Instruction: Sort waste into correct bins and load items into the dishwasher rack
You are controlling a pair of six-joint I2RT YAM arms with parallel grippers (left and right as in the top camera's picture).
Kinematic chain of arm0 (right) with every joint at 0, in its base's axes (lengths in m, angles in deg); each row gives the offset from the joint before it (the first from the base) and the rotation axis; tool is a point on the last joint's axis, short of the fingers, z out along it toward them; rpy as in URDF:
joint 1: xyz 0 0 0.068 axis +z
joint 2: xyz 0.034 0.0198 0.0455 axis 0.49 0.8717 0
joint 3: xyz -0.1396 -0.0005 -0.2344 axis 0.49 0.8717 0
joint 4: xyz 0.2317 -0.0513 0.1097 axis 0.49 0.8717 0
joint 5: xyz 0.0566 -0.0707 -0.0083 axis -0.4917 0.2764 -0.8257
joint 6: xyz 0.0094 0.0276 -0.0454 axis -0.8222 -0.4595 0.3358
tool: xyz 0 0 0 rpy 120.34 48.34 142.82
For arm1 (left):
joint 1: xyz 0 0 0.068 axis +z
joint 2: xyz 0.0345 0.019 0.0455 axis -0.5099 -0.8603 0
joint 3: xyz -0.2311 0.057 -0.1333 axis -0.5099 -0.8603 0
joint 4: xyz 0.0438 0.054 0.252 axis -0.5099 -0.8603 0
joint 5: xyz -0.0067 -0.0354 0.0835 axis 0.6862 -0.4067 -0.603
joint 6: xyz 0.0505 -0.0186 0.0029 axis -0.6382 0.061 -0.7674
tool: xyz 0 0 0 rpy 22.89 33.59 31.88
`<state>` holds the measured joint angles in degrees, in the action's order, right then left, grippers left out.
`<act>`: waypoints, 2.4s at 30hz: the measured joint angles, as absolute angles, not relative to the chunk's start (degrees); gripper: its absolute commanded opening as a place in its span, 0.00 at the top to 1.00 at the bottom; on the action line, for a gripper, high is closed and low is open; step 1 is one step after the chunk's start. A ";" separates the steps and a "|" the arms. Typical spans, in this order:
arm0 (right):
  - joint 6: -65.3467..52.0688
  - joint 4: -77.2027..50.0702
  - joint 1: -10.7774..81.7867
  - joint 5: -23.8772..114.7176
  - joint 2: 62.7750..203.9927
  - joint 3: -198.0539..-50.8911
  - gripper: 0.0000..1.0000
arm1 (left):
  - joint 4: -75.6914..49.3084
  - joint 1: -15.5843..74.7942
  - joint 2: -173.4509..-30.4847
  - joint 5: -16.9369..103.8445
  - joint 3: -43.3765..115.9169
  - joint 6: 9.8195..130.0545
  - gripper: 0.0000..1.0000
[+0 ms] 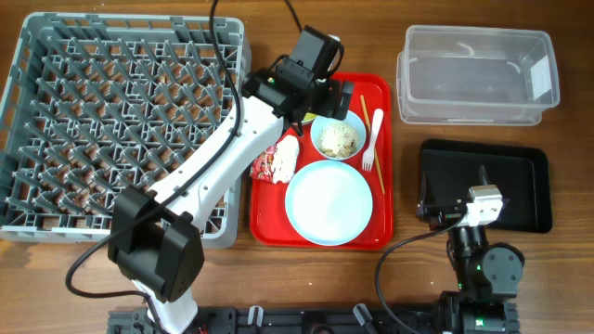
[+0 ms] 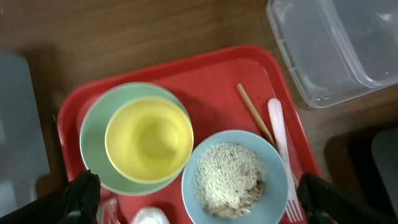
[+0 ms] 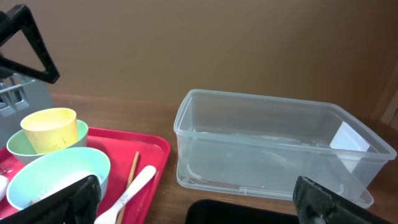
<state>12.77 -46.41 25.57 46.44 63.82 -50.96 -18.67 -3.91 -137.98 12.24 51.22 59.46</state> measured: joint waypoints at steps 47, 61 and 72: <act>12.77 -46.41 25.57 46.44 63.85 -50.96 0.00 | -31.85 2.71 -114.68 5.51 52.03 66.21 0.00; 9.08 -50.95 25.57 43.22 63.89 -50.96 0.00 | -54.01 39.41 -108.25 8.46 52.03 84.88 0.00; -50.22 -71.91 25.68 19.97 64.15 -51.28 0.00 | -56.15 43.80 -108.25 9.95 52.03 85.71 0.00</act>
